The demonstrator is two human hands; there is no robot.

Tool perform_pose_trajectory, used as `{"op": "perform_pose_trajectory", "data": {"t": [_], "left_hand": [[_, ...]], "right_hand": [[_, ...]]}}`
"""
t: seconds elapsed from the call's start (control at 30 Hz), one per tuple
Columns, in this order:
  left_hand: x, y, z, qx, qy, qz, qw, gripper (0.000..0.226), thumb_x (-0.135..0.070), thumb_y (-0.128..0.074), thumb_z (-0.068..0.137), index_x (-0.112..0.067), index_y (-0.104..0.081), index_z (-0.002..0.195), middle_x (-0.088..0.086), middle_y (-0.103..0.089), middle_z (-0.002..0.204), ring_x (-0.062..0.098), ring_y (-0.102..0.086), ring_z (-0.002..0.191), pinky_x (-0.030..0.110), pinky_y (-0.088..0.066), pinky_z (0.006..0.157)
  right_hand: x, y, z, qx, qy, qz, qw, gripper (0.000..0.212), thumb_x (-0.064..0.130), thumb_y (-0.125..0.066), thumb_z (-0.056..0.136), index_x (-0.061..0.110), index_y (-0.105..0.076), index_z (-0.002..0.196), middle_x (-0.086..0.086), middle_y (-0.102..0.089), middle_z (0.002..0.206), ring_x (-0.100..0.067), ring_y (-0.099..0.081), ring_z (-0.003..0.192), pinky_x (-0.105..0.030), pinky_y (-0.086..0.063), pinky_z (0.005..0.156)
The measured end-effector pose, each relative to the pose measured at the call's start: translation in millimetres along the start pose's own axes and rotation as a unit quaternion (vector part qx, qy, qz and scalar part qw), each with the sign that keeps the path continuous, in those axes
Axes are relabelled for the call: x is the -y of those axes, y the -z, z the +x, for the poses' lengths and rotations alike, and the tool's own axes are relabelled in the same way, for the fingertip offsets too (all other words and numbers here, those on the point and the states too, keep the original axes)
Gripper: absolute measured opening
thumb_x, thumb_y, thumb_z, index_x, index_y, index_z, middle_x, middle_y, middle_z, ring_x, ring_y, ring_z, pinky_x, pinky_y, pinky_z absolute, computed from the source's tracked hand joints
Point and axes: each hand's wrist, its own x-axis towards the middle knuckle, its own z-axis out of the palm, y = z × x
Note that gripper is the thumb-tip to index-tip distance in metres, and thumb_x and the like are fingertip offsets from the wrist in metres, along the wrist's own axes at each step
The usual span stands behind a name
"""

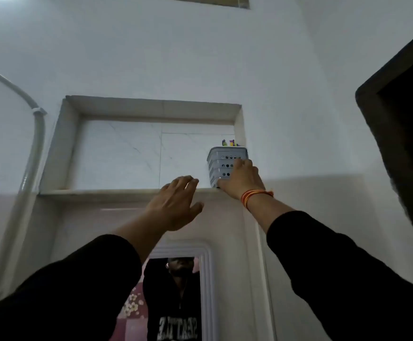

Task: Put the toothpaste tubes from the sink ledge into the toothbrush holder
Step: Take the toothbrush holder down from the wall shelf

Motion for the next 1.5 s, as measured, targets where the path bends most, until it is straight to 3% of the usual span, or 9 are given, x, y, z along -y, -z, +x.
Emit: {"op": "perform_pose_trajectory", "data": {"t": [0.23, 0.37, 0.57, 0.7, 0.83, 0.93, 1.1, 1.3, 1.5], "left_hand": [[15.5, -65.6, 1.3, -0.008, 0.018, 0.001, 1.000, 0.077, -0.057, -0.034, 0.098, -0.015, -0.012, 0.159, 0.004, -0.009, 0.168, 0.022, -0.005, 0.156, 0.039, -0.015, 0.126], [23.7, -76.0, 0.6, -0.035, 0.010, -0.021, 0.999, 0.078, -0.058, -0.037, 0.096, -0.020, -0.010, 0.159, 0.000, -0.007, 0.168, 0.019, -0.002, 0.156, 0.043, -0.020, 0.125], [29.7, -76.7, -0.4, -0.028, 0.000, -0.038, 0.999, 0.079, -0.056, -0.042, 0.096, -0.022, -0.008, 0.159, -0.004, -0.003, 0.168, 0.015, 0.003, 0.156, 0.043, -0.019, 0.125], [30.1, -80.7, 1.4, -0.024, 0.010, -0.062, 0.998, 0.083, -0.057, -0.045, 0.093, -0.024, -0.007, 0.159, -0.006, 0.001, 0.168, 0.015, 0.007, 0.156, 0.043, -0.017, 0.125], [29.3, -83.0, 2.7, -0.019, 0.015, -0.066, 0.998, 0.089, -0.055, -0.050, 0.087, -0.023, -0.007, 0.159, -0.006, 0.002, 0.168, 0.015, 0.009, 0.156, 0.045, -0.015, 0.125], [28.9, -78.6, 4.0, -0.002, 0.017, -0.076, 0.997, 0.093, -0.052, -0.054, 0.084, -0.022, -0.008, 0.159, -0.006, 0.002, 0.168, 0.015, 0.010, 0.155, 0.046, -0.015, 0.125], [24.4, -64.6, 2.8, 0.038, 0.026, -0.102, 0.994, 0.094, -0.047, -0.057, 0.085, -0.020, -0.007, 0.159, -0.005, 0.004, 0.168, 0.016, 0.011, 0.155, 0.045, -0.014, 0.126], [21.1, -58.5, -38.6, 0.029, 0.053, -0.202, 0.978, 0.072, -0.036, -0.059, 0.092, -0.019, -0.028, 0.154, -0.001, -0.023, 0.163, 0.022, -0.029, 0.148, 0.040, -0.032, 0.118], [21.9, -100.4, -155.8, 0.082, 0.089, -0.293, 0.948, 0.052, -0.025, -0.061, 0.090, -0.019, -0.047, 0.140, 0.001, -0.045, 0.145, 0.021, -0.051, 0.128, 0.038, -0.046, 0.104]], "right_hand": [[-3.3, -43.3, 32.2, -0.048, -0.064, -0.003, 0.997, 0.093, 0.049, -0.070, 0.084, -0.002, -0.029, 0.149, -0.023, -0.039, 0.145, -0.035, -0.042, 0.128, -0.041, -0.049, 0.097], [8.8, -52.4, 40.0, -0.103, -0.105, -0.018, 0.989, 0.106, 0.060, -0.076, 0.071, -0.005, -0.033, 0.144, -0.021, -0.042, 0.136, -0.034, -0.045, 0.120, -0.039, -0.050, 0.090], [28.9, -66.4, 46.9, -0.137, -0.155, 0.027, 0.978, 0.127, 0.063, -0.084, 0.056, -0.002, -0.024, 0.148, -0.018, -0.036, 0.137, -0.033, -0.044, 0.120, -0.042, -0.049, 0.096], [30.5, -68.3, 56.4, -0.096, -0.194, 0.117, 0.969, 0.138, 0.061, -0.087, 0.055, 0.001, -0.011, 0.155, -0.021, -0.034, 0.147, -0.036, -0.041, 0.132, -0.047, -0.044, 0.106], [28.2, -59.5, 56.7, -0.111, -0.211, 0.164, 0.957, 0.129, 0.066, -0.087, 0.043, 0.006, -0.031, 0.142, -0.016, -0.044, 0.134, -0.033, -0.053, 0.117, -0.043, -0.053, 0.093], [28.9, -44.5, 43.3, -0.125, -0.197, 0.182, 0.955, 0.119, 0.065, -0.088, 0.046, 0.009, -0.034, 0.136, -0.012, -0.043, 0.128, -0.029, -0.056, 0.107, -0.032, -0.045, 0.071], [39.3, -16.5, 8.1, -0.132, -0.153, 0.215, 0.955, 0.112, 0.062, -0.087, 0.049, 0.010, -0.033, 0.132, -0.009, -0.040, 0.124, -0.031, -0.059, 0.106, -0.032, -0.046, 0.068], [44.2, 2.0, -60.5, -0.083, -0.150, 0.262, 0.950, 0.116, 0.057, -0.090, 0.051, 0.005, -0.032, 0.137, -0.008, -0.043, 0.124, -0.025, -0.054, 0.096, -0.033, -0.048, 0.075], [16.5, -48.5, -184.9, -0.026, -0.175, 0.315, 0.932, 0.104, 0.050, -0.097, 0.044, 0.011, -0.037, 0.120, 0.001, -0.060, 0.111, -0.020, -0.062, 0.092, -0.029, -0.054, 0.075]]}}
